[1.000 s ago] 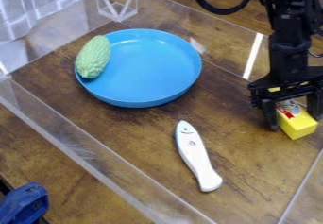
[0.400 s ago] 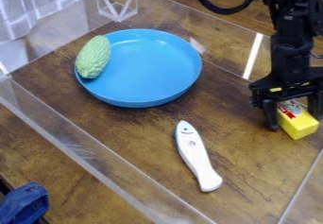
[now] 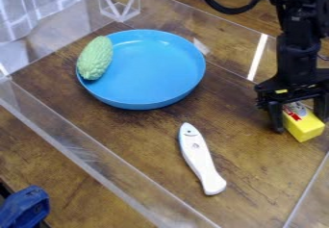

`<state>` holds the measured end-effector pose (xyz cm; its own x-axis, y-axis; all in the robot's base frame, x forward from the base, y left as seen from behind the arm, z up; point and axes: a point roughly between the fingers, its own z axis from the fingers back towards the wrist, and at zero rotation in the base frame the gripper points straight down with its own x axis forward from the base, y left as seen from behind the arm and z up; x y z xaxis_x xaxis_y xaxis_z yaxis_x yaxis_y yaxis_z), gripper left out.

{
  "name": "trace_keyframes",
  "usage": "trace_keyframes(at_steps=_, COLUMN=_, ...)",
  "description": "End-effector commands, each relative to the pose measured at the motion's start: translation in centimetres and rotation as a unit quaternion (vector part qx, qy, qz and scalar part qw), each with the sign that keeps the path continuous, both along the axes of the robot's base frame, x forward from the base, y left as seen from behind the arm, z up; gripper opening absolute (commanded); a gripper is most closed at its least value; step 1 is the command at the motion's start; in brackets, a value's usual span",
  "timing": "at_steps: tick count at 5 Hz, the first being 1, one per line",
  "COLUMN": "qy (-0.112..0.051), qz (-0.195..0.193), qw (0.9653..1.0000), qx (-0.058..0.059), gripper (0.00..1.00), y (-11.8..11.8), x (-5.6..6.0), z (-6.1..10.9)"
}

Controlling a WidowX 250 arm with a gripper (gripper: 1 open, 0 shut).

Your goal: Put the yellow brick in the blue tray

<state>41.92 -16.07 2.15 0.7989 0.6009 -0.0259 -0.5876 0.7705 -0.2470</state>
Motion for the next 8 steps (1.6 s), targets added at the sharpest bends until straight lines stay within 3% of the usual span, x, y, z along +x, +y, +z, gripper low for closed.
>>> trace_keyframes(at_steps=1, qy=0.015, qz=0.003, qw=0.9997, qx=0.022, gripper=1.0, y=0.9, x=-0.3, z=-2.7)
trace_keyframes(at_steps=5, qy=0.021, qz=0.01, qw=0.9985, qx=0.05, gripper=1.0, y=2.3, x=-0.5, z=-3.2)
trace_keyframes(at_steps=6, qy=0.022, qz=0.011, qw=0.9985, qx=0.049, gripper=0.0, y=2.1, x=-0.3, z=-3.2)
trace_keyframes(at_steps=8, qy=0.023, qz=0.011, qw=0.9985, qx=0.048, gripper=0.0, y=2.0, x=0.0, z=-3.3)
